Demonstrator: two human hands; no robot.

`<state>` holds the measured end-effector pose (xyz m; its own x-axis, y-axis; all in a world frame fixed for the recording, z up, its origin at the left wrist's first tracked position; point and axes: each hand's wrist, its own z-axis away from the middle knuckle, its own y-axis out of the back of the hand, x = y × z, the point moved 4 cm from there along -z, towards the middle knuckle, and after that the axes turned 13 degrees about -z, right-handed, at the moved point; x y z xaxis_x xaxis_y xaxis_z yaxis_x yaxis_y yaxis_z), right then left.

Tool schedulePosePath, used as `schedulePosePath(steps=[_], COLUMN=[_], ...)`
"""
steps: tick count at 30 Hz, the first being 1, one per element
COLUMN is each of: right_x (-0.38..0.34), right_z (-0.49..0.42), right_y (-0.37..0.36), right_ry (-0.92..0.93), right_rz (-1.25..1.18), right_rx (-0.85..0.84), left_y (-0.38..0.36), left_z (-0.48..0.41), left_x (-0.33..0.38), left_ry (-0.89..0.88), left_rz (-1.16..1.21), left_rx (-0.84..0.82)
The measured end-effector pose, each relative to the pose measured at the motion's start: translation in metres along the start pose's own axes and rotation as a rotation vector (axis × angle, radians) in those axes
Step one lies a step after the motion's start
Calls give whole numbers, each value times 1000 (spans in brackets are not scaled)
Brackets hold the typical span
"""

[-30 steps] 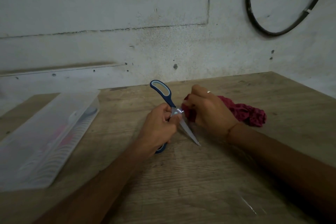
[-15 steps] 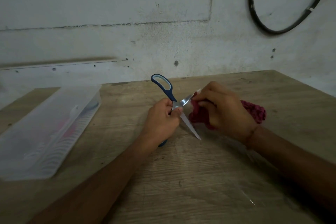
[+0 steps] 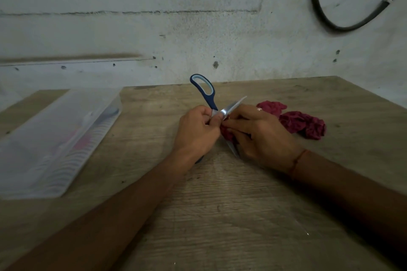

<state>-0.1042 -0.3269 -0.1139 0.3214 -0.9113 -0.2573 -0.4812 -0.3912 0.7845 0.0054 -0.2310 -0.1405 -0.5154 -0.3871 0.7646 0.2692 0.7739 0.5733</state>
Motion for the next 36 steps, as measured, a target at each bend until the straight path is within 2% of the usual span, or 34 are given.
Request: schedulePosePath(steps=[4,11,21,30,36], right_x=[-7,-15,4,-5,8], right_z=[6,35,-15,15,-20], right_y=[0,13,-4,5,-5], right_ry=[53,41,-106,-122,-173], right_rz=[22,-7,-64,-62,-115], right_rx=[-80,-168,-91,-201,-86], left_y=[-2,-4,1,-1,-1], left_z=[-1,-3,-1,-1,-3], left_x=[-2,-5,-5,-7,-9], left_ry=[45,76,116,100,119], left_rz=[-10,-21,3,69,42], left_rx=[-19,-51,-85,-112,-147])
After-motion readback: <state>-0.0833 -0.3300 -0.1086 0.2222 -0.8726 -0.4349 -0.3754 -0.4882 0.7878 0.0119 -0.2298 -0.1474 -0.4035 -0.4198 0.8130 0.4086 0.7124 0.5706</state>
